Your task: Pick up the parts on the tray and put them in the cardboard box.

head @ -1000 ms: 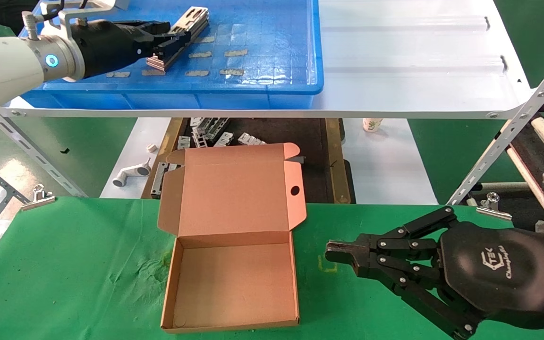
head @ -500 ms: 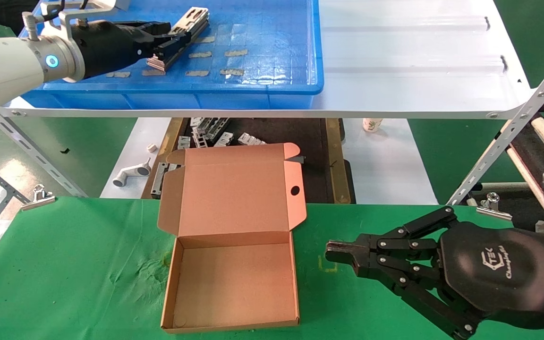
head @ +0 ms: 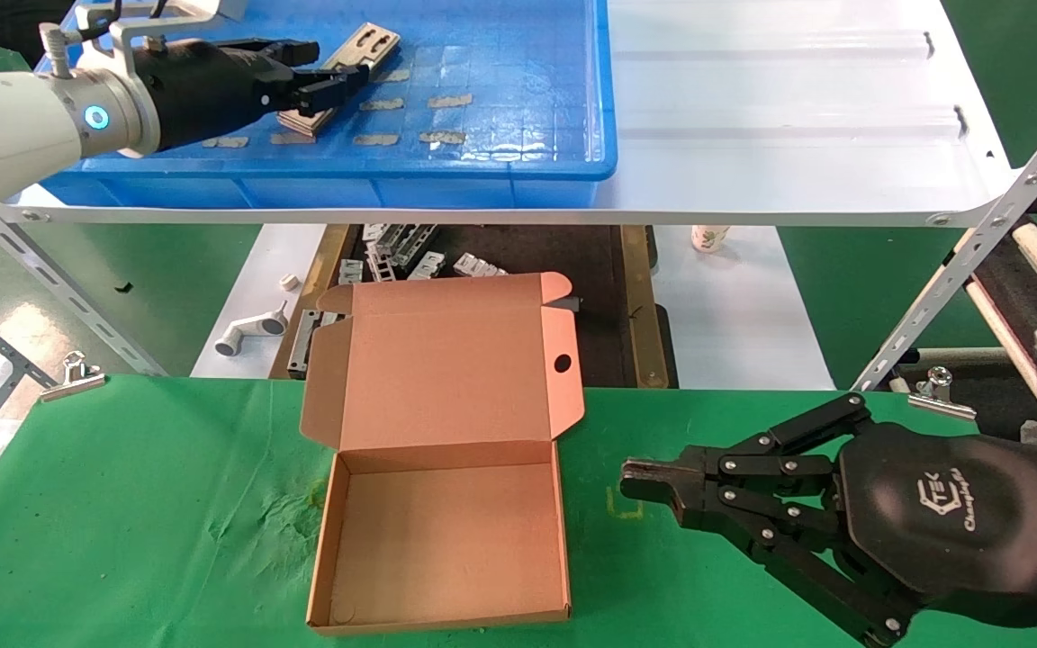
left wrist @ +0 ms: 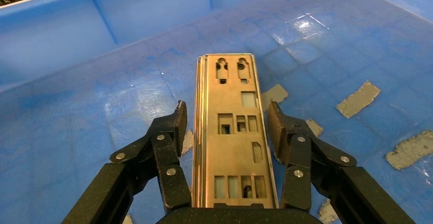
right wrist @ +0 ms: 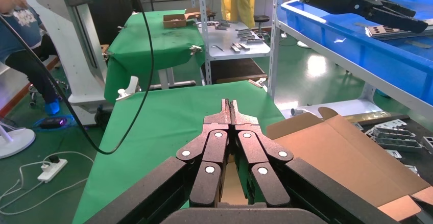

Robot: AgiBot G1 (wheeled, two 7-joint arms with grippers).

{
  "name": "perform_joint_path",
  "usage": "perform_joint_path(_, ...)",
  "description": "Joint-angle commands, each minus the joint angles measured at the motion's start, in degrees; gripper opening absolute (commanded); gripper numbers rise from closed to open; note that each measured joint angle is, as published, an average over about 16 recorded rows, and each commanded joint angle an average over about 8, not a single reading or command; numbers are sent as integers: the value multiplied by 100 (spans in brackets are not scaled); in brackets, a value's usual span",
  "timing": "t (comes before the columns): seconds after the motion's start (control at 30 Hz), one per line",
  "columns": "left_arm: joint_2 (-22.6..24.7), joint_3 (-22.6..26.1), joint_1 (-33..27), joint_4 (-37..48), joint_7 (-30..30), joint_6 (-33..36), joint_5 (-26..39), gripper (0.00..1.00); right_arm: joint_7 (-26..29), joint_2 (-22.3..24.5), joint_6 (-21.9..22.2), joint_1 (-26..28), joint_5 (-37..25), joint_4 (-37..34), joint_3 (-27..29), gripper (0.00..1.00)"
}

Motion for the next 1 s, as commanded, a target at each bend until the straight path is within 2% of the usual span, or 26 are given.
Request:
perform_joint_path(0.03,-1,-1,-1,3,-1,7,-1,8,0,0,0,0,0,0,0,0)
perform_joint_path(0.1,0,-1,3,7,-2,8,-1,0,0,0,0,0,0,0,0,0)
perform_joint_path(1.0,-47,-44,-30,-13,-9,53,-62,0,-1,1,1,0,1,0,-2,0)
